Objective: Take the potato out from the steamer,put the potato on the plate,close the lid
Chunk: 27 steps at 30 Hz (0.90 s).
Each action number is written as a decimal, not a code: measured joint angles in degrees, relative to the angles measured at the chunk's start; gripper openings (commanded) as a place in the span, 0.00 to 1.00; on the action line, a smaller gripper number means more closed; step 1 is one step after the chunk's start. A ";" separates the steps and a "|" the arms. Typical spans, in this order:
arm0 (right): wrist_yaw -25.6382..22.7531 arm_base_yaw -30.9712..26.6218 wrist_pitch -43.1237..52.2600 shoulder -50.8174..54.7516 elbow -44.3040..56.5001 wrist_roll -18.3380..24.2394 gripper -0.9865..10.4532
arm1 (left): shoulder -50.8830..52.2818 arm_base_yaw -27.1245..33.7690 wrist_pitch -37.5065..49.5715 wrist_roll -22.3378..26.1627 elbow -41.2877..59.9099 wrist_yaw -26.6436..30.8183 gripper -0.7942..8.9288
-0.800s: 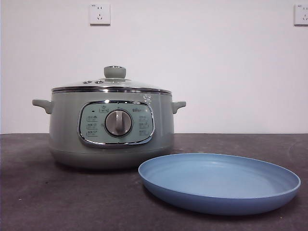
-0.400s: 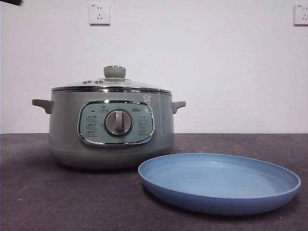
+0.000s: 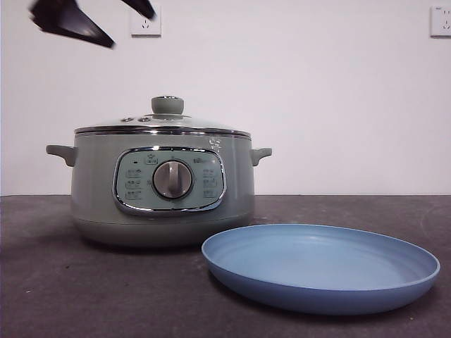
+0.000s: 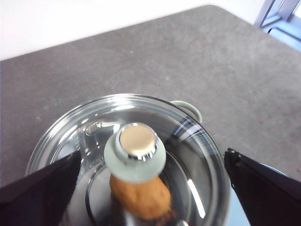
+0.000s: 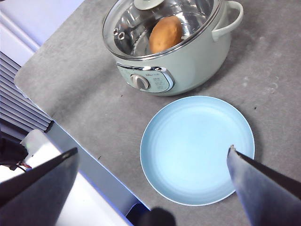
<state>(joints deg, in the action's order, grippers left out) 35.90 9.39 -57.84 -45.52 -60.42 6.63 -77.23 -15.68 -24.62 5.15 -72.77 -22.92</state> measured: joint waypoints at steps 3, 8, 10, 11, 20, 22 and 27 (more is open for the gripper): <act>0.00 0.00 0.00 0.00 0.00 0.00 0.66 | -5.64 -1.44 0.11 0.48 -3.82 1.20 0.77; -0.02 0.00 0.00 0.00 0.00 0.00 0.66 | -12.57 -3.32 0.31 1.75 -8.37 3.87 0.77; -0.02 0.00 0.02 0.00 0.00 0.00 0.66 | -14.47 -3.80 0.68 1.95 -9.09 4.28 0.77; -0.04 0.00 0.00 0.00 0.00 0.00 0.66 | -15.34 -4.04 0.76 2.16 -9.16 4.79 0.77; -0.11 0.00 0.00 -0.09 0.00 0.02 0.66 | -18.53 -5.14 -0.02 3.41 -9.20 6.49 0.76; -0.11 0.00 0.00 -0.15 0.00 0.00 0.66 | -18.93 -5.29 -0.83 3.41 -9.22 6.54 0.76; -0.11 0.00 0.00 -0.17 0.00 0.00 0.66 | -19.41 -5.64 -1.70 3.41 -9.20 6.64 0.75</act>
<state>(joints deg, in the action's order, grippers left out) 35.79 9.39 -57.84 -45.69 -60.42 6.63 -96.64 -21.32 -26.33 8.56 -81.97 -16.27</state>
